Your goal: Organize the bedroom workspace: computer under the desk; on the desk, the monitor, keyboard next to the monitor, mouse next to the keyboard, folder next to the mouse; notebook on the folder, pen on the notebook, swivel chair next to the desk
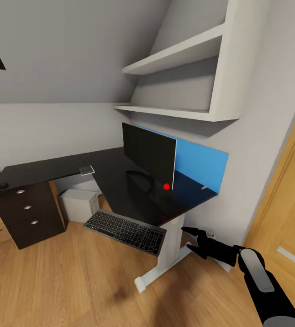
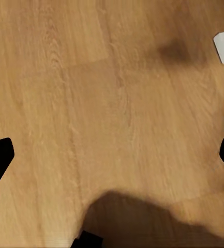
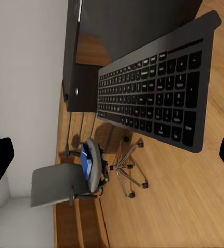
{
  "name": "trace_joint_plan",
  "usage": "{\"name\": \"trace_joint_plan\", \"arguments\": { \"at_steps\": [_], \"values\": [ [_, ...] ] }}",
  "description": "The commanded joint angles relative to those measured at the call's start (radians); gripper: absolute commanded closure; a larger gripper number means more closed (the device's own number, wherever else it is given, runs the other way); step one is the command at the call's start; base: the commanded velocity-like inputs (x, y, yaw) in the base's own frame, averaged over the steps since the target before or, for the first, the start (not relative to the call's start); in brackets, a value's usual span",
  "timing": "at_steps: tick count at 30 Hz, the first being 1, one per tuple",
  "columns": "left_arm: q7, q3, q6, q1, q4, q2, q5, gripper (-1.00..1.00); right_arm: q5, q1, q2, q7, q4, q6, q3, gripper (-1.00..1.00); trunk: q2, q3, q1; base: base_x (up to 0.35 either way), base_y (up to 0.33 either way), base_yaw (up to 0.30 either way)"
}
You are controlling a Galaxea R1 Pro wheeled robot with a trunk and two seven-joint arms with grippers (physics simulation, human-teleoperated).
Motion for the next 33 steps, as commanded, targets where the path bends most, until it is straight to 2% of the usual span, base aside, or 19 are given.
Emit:
{"name": "trace_joint_plan", "arguments": {
  "at_steps": [1, 3, 4, 5, 6, 7, 8, 10, 12, 15, 16, 19, 23, 33],
  "values": [
    [0.007, -0.007, -0.001, -0.001, -0.051, 0.002, 0.012, -1.0, 0.012, -0.001, 0.001, 0.01, 0.002, 0.004, -0.002, -1.0, -0.008, -0.004, 0.004, 0.0, 0.0, 0.01],
    [0.01, -0.004, 0.013, -0.001, -0.123, 0.004, 0.013, -1.0, 0.013, -0.001, 0.001, 0.01, 0.003, 0.004, -0.002, -1.0, -0.022, -0.01, 0.011, 0.0, 0.0, 0.007],
    [0.012, -0.001, 0.041, -0.001, -0.191, 0.007, 0.015, -1.0, 0.014, -0.001, 0.0, 0.01, 0.004, 0.003, -0.002, -1.0, -0.029, -0.014, 0.015, 0.0, 0.0, 0.004],
    [0.014, 0.016, 0.159, 0.0, -0.319, 0.023, 0.018, -1.0, 0.014, -0.001, -0.001, 0.01, 0.006, 0.003, -0.004, -1.0, -0.036, -0.017, 0.019, 0.0, 0.0, 0.002],
    [0.014, 0.025, 0.198, -0.001, -0.352, 0.029, 0.018, -1.0, 0.014, -0.001, -0.001, 0.01, 0.006, 0.003, -0.004, -1.0, -0.043, -0.02, 0.023, 0.0, 0.0, 0.001],
    [0.015, 0.051, 0.278, -0.001, -0.423, 0.036, 0.019, -1.0, 0.014, -0.001, -0.001, 0.01, 0.006, 0.003, -0.005, -1.0, -0.05, -0.023, 0.027, 0.0, 0.0, 0.0],
    [0.015, 0.068, 0.319, -0.001, -0.46, 0.038, 0.019, -1.0, 0.014, -0.001, -0.001, 0.01, 0.006, 0.003, -0.005, -1.0, -0.057, -0.026, 0.031, 0.0, 0.0, 0.0],
    [0.015, 0.152, 0.46, -0.001, -0.592, 0.043, 0.021, -1.0, 0.014, -0.001, -0.002, 0.01, 0.006, 0.003, -0.006, -1.0, -0.071, -0.032, 0.038, 0.0, 0.0, 0.0],
    [0.014, 0.201, 0.526, -0.001, -0.648, 0.044, 0.029, -1.0, 0.014, -0.001, -0.002, 0.01, 0.006, 0.003, -0.006, -1.0, -0.085, -0.039, 0.046, 0.0, 0.0, 0.0],
    [0.014, 0.227, 0.558, -0.001, -0.658, 0.045, 0.037, -1.0, 0.014, -0.001, -0.002, 0.009, 0.006, 0.003, -0.006, -1.0, -0.106, -0.048, 0.057, 0.0, 0.0, 0.0],
    [0.013, 0.237, 0.559, 0.0, -0.63, 0.046, 0.038, -1.0, 0.015, -0.001, -0.002, 0.009, 0.006, 0.003, -0.006, -1.0, -0.113, -0.051, 0.061, 0.0, 0.0, 0.0],
    [0.009, 0.25, 0.523, 0.0, -0.57, 0.053, 0.034, -1.0, 0.015, -0.001, -0.002, 0.01, 0.006, 0.003, -0.006, -1.0, -0.134, -0.061, 0.073, 0.0, 0.0, 0.0],
    [0.007, 0.254, 0.482, 0.0, -0.544, 0.061, 0.033, -1.0, 0.015, -0.001, -0.003, 0.01, 0.006, 0.003, -0.006, -1.0, -0.162, -0.073, 0.088, 0.0, 0.0, 0.0],
    [0.008, 0.255, 0.474, 0.002, -0.539, 0.063, 0.033, -1.0, 0.016, -0.001, -0.002, 0.01, 0.006, 0.003, -0.005, -1.0, -0.232, -0.104, 0.126, 0.0, 0.0, 0.0]
  ]
}}
